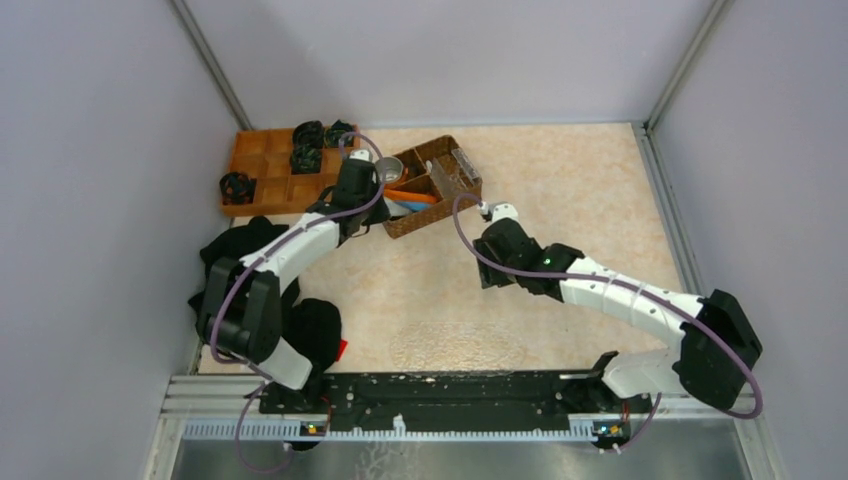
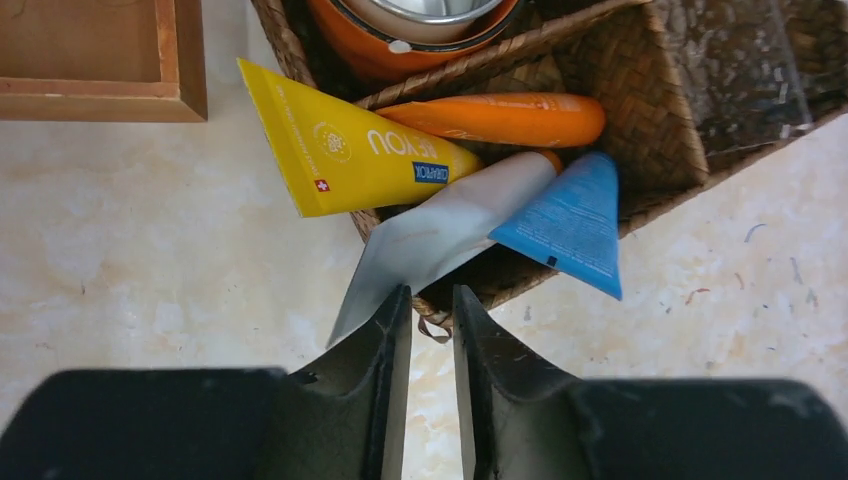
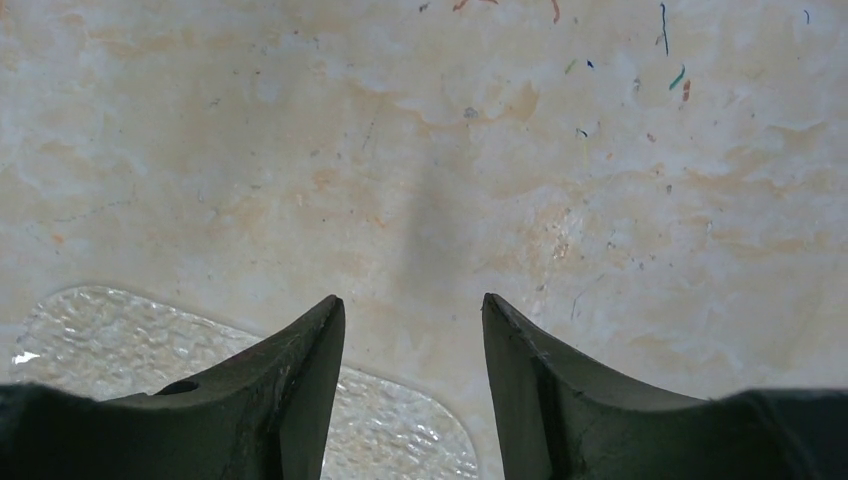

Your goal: Prepare toiletry sets of a toothbrush and toothpaste on the tray

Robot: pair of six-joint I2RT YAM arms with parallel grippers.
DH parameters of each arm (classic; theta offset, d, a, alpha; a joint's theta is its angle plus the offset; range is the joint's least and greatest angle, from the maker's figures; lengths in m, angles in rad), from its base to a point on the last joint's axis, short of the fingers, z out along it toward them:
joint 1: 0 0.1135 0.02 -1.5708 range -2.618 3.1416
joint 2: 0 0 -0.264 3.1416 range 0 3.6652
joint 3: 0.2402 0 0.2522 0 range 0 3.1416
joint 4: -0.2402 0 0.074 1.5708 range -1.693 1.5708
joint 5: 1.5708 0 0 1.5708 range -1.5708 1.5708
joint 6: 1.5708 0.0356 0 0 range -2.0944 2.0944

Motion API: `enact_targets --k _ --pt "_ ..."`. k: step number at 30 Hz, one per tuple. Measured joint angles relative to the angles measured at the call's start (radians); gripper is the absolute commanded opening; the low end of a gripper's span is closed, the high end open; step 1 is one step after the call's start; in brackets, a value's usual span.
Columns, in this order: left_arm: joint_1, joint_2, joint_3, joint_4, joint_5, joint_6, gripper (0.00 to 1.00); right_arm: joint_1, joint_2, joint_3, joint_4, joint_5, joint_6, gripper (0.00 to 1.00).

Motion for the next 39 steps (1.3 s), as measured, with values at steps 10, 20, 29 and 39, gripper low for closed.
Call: enact_targets --k 10,20,29,39 --pt "0.000 0.045 0.055 -0.042 -0.074 -0.008 0.38 -0.039 -0.088 -0.103 -0.018 -0.005 0.007 0.65" --pt "-0.003 -0.106 0.070 -0.098 0.029 -0.033 0.45 -0.383 0.034 0.089 0.085 -0.114 -0.055 0.33" --pt "-0.015 -0.394 -0.168 -0.116 0.129 -0.063 0.45 -0.506 0.557 0.631 0.156 -0.303 -0.155 0.54" --pt "-0.026 -0.447 -0.242 -0.161 0.190 -0.067 0.44 -0.511 1.119 1.428 -0.033 -0.386 -0.256 0.61"
